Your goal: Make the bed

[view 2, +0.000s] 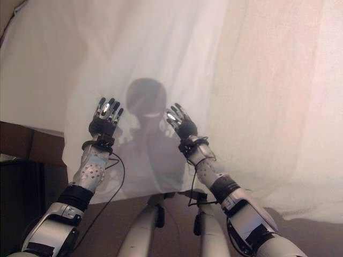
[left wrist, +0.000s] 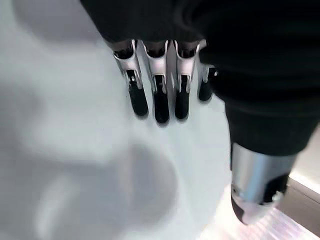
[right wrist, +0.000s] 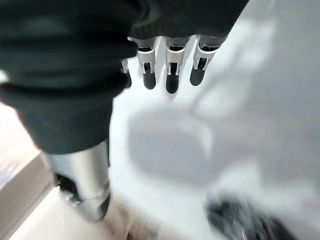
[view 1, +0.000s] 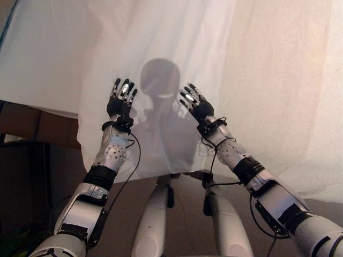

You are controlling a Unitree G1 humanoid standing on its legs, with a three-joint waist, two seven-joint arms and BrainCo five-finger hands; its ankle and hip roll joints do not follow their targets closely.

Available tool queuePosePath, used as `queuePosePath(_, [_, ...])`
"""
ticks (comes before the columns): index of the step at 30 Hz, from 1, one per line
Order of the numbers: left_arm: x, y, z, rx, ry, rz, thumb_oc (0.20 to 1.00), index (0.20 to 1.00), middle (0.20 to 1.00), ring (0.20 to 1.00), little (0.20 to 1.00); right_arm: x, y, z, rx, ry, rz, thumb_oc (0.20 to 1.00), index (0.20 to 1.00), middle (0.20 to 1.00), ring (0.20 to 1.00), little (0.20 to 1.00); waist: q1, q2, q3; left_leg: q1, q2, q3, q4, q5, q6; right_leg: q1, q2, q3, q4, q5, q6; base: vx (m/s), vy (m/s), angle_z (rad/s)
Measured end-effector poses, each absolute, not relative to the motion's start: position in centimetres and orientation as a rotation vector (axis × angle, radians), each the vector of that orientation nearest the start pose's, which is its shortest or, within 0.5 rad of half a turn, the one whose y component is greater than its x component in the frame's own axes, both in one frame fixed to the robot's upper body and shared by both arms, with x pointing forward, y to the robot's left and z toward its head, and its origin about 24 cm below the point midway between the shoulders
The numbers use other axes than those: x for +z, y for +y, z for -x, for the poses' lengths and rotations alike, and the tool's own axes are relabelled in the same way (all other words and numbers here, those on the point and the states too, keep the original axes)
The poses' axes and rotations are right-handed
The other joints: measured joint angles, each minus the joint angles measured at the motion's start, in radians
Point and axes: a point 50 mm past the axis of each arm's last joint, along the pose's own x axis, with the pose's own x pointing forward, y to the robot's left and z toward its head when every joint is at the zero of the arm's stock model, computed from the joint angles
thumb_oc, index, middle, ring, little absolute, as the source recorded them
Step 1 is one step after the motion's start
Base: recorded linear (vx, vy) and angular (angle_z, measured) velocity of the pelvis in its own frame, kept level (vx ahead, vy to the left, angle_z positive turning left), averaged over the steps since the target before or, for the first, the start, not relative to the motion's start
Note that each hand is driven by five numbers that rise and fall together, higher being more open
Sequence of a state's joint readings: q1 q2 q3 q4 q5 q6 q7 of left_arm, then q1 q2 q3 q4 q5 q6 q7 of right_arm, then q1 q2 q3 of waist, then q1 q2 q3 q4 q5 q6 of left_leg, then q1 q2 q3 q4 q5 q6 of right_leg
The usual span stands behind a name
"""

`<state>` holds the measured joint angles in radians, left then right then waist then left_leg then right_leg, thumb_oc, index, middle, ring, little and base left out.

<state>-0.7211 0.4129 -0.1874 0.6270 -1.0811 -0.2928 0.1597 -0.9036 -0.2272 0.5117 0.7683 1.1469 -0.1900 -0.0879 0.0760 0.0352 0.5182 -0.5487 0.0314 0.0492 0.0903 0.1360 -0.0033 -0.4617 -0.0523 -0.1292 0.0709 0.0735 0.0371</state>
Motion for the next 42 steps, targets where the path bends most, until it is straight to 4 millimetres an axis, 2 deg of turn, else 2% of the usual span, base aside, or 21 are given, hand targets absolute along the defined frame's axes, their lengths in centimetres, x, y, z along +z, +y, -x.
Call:
queuePosePath(3, [14.4,21.2,-37.5,0.209,-0.241,0.573,1.0,1.0,1.0,1.0,1.0,13.0,-9.4,-39.4,0.119,0.014,-0.525,1.0,1.0,1.0,1.0,1.0,-0.001,0.0,0.0,-0.051,0.003,-0.018,0.002,0.008,-0.006,-0.042,0.005,-0.018,-0.003,0.004,-0.006,0.06,-0.007,0.14])
queuePosePath(7, [12.1,22.4,-37.0,0.32,-0.177,0.51,1.0,1.0,1.0,1.0,1.0,10.9,-10.7,-39.3,-0.001,0.073,-0.436,1.0,1.0,1.0,1.0,1.0,-0.003,-0.001,0.0,-0.056,0.002,-0.022,0.001,0.006,-0.009,-0.046,0.007,-0.022,-0.003,0.001,-0.01,-0.01,0.003,0.03])
queuePosePath(8, [11.6,22.7,-36.9,0.345,-0.161,0.493,1.0,1.0,1.0,1.0,1.0,11.2,-10.5,-39.4,-0.006,0.066,-0.444,1.0,1.0,1.0,1.0,1.0,-0.004,-0.001,0.0,-0.056,0.002,-0.022,0.002,0.006,-0.008,-0.046,0.005,-0.022,-0.002,0.001,-0.01,0.0,0.0,0.0])
queuePosePath(10, [10.2,23.8,-36.4,0.426,-0.112,0.475,1.0,1.0,1.0,1.0,1.0,9.5,-11.4,-38.9,-0.07,0.11,-0.434,1.0,1.0,1.0,1.0,1.0,-0.007,-0.001,0.0,-0.055,0.002,-0.022,0.004,0.006,-0.009,-0.047,0.004,-0.022,0.004,-0.002,-0.011,-0.04,0.01,0.0])
queuePosePath(13, [7.3,25.5,-34.7,0.56,-0.023,0.417,1.0,1.0,1.0,1.0,1.0,5.9,-14.0,-37.6,-0.21,0.197,-0.424,1.0,1.0,1.0,1.0,1.0,-0.011,-0.001,-0.001,-0.052,0.0,-0.023,0.004,0.006,-0.009,-0.049,0.001,-0.023,0.012,-0.008,-0.01,0.0,0.0,0.0])
queuePosePath(17, [2.9,27.4,-31.2,0.72,0.094,0.392,1.0,1.0,1.0,1.0,1.0,0.0,-18.9,-34.0,-0.449,0.364,-0.416,1.0,1.0,1.0,1.0,1.0,-0.011,-0.001,-0.001,-0.05,-0.004,-0.021,-0.003,0.009,-0.005,-0.05,-0.004,-0.023,0.015,-0.012,-0.004,0.0,0.0,0.0])
queuePosePath(18, [0.5,28.4,-29.0,0.792,0.164,0.381,1.0,1.0,1.0,1.0,1.0,-2.6,-21.1,-31.7,-0.567,0.439,-0.44,1.0,1.0,1.0,1.0,1.0,-0.011,-0.001,-0.001,-0.038,-0.008,-0.019,-0.021,0.015,-0.003,-0.049,-0.009,-0.019,0.018,-0.015,-0.001,0.0,0.0,0.0])
queuePosePath(20, [-2.8,30.0,-25.6,0.907,0.29,0.351,1.0,1.0,1.0,1.0,1.0,-5.2,-23.7,-28.6,-0.694,0.527,-0.43,1.0,1.0,1.0,1.0,1.0,-0.013,-0.001,-0.001,-0.015,-0.014,-0.01,-0.047,0.025,0.003,-0.041,-0.014,-0.018,0.019,-0.015,-0.001,0.01,0.004,-0.04])
queuePosePath(21, [-4.2,30.6,-23.9,0.962,0.351,0.338,1.0,1.0,1.0,1.0,1.0,-6.4,-24.9,-26.8,-0.745,0.572,-0.405,1.0,1.0,1.0,1.0,1.0,-0.015,0.0,-0.001,-0.003,-0.016,-0.009,-0.052,0.026,0.004,-0.031,-0.016,-0.018,0.018,-0.017,0.001,0.0,0.0,0.0])
queuePosePath(23, [-5.7,31.5,-21.5,1.033,0.419,0.316,1.0,1.0,1.0,1.0,1.0,-7.6,-26.6,-24.5,-0.805,0.613,-0.36,1.0,1.0,1.0,1.0,1.0,-0.016,0.0,0.0,0.026,-0.018,-0.006,-0.064,0.028,0.006,-0.009,-0.02,-0.019,0.018,-0.019,0.004,0.0,0.0,0.0])
queuePosePath(25, [-6.5,32.0,-20.0,1.059,0.464,0.274,1.0,1.0,1.0,1.0,1.0,-8.1,-27.8,-23.2,-0.843,0.636,-0.322,1.0,1.0,1.0,1.0,1.0,-0.021,0.0,0.0,0.062,-0.02,0.003,-0.074,0.029,0.007,0.018,-0.023,-0.018,0.018,-0.023,0.009,0.01,0.01,-0.08])
queuePosePath(28, [-7.3,32.3,-18.7,1.069,0.512,0.226,1.0,1.0,1.0,1.0,1.0,-7.6,-28.5,-23.3,-0.836,0.615,-0.267,1.0,1.0,1.0,1.0,1.0,-0.031,0.002,-0.001,0.115,-0.021,0.015,-0.092,0.028,0.005,0.051,-0.027,-0.005,0.026,-0.029,0.013,0.0,0.013,-0.11])
queuePosePath(31, [-7.5,32.3,-18.2,1.047,0.531,0.187,1.0,1.0,1.0,1.0,1.0,-6.7,-29.2,-23.9,-0.802,0.584,-0.186,1.0,1.0,1.0,1.0,1.0,-0.033,0.008,-0.001,0.139,-0.021,0.028,-0.102,0.03,0.002,0.057,-0.028,0.009,0.039,-0.03,0.013,0.0,-0.021,-0.16])
queuePosePath(34, [-7.7,32.0,-18.2,0.979,0.531,0.175,1.0,1.0,1.0,1.0,1.0,-5.8,-30.4,-23.9,-0.745,0.555,-0.062,1.0,1.0,1.0,1.0,1.0,-0.035,0.031,0.001,0.175,-0.022,0.034,-0.11,0.033,0.002,0.081,-0.032,0.011,0.046,-0.03,0.014,-0.01,-0.031,-0.08])
queuePosePath(38, [-8.4,30.6,-18.2,0.781,0.552,0.169,1.0,1.0,1.0,1.0,1.0,-5.1,-30.6,-24.4,-0.579,0.538,0.096,1.0,1.0,1.0,1.0,1.0,-0.026,0.052,0.0,0.281,-0.017,0.098,-0.12,0.022,-0.003,0.135,-0.047,0.007,0.071,-0.043,0.011,0.01,-0.146,-0.36])
queuePosePath(40, [-8.9,29.4,-18.4,0.707,0.562,0.183,1.0,1.0,1.0,1.0,1.0,-5.5,-30.3,-24.2,-0.521,0.558,0.152,1.0,1.0,1.0,1.0,1.0,-0.034,0.065,-0.002,0.333,-0.011,0.113,-0.125,0.012,-0.015,0.179,-0.044,0.006,0.07,-0.045,0.009,0.06,-0.259,-0.39])
queuePosePath(42, [-9.5,27.2,-18.9,0.557,0.59,0.143,1.0,1.0,1.0,1.0,1.0,-6.8,-29.3,-23.0,-0.421,0.617,0.235,1.0,1.0,1.0,1.0,1.0,-0.033,0.073,-0.024,0.39,0.007,0.132,-0.134,-0.001,-0.029,0.215,-0.032,0.001,0.078,-0.055,-0.005,0.05,-0.319,-0.33])
